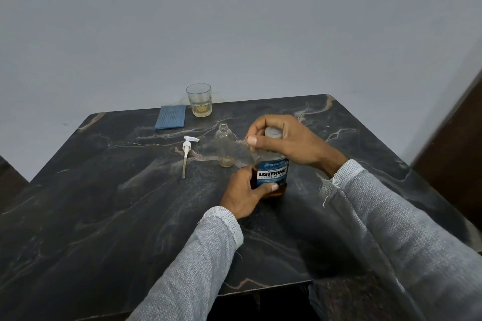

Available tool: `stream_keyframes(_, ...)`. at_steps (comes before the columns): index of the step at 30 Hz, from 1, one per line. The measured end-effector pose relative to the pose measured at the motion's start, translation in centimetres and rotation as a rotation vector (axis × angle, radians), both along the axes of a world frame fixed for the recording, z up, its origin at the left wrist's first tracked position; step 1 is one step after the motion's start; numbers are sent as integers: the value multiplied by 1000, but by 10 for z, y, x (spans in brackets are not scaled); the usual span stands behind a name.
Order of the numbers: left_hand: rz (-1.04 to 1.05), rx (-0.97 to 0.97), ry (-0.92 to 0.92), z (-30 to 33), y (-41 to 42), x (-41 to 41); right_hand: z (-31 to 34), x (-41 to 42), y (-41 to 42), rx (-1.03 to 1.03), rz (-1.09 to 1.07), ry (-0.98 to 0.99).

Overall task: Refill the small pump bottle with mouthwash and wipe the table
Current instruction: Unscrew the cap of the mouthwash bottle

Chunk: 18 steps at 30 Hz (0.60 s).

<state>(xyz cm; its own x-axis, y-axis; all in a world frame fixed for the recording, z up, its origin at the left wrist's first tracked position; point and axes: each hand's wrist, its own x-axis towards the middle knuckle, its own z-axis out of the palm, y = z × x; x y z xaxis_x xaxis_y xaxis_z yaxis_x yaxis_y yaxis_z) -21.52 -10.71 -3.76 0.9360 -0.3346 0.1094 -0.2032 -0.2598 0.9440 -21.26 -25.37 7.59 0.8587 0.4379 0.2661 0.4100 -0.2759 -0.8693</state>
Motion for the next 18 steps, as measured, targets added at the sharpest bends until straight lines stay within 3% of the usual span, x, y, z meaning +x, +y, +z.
stream_keyframes(3,9,7,9,0,0,-1,-6,-4,7,-165,-262,-180)
stream_keyframes(6,18,17,27,-1,0,-1,-3,-11,3,-549,-540,-447)
stream_keyframes(8,12,15,31,-1,0,0,6,-13,-1,-728,-606,-504)
stream_keyframes(11,-2,-8,36,-1,0,0,15,-14,0,-803,-518,-520)
stream_keyframes(18,8,-1,20,0,0,-1,37,-24,-15,-714,-158,-283)
